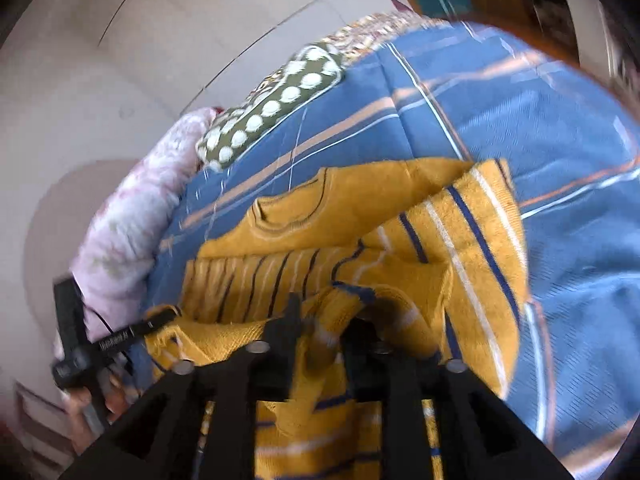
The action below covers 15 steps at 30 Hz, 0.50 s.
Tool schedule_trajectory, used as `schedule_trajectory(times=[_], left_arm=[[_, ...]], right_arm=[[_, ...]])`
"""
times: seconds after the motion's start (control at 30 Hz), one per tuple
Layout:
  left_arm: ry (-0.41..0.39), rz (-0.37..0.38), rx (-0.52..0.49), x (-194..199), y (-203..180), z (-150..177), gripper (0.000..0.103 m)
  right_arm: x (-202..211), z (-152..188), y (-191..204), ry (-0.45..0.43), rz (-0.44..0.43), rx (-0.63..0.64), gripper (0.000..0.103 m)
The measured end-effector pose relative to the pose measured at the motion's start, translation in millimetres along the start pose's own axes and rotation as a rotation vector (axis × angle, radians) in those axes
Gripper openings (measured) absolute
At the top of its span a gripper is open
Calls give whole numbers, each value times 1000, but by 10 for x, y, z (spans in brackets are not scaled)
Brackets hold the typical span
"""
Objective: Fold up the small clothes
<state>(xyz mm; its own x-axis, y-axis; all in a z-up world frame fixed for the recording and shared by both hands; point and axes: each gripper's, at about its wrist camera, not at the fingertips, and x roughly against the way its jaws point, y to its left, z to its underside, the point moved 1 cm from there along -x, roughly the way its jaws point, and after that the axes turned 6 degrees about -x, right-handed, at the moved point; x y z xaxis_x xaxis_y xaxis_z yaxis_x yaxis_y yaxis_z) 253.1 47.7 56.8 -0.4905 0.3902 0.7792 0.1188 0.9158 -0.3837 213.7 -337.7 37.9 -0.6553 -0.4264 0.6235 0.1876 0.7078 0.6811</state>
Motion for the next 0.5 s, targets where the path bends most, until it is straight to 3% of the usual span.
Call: schedule_trajectory(times=[0.03, 0.07, 0.1, 0.23, 0.33, 0.5], left_arm=[[-14, 49, 47, 29, 62, -28, 38], [-35, 82, 93, 71, 142, -48, 52], [-64, 86, 128, 124, 208, -65, 58], [-78, 68, 133, 246, 276, -59, 59], [-78, 31, 100, 351, 299, 11, 59], [-64, -50, -40, 549, 231, 364, 64]], right_arm=[[-20, -79, -58, -14, -15, -41, 49], [-45, -159, -117, -26, -29, -83, 53], [-60, -208, -152, -27, -35, -112, 54], [-190, -377, -205, -45, 55, -117, 56], [-176, -472, -167, -65, 96, -79, 65], [174, -307, -100, -60, 96, 3, 65]])
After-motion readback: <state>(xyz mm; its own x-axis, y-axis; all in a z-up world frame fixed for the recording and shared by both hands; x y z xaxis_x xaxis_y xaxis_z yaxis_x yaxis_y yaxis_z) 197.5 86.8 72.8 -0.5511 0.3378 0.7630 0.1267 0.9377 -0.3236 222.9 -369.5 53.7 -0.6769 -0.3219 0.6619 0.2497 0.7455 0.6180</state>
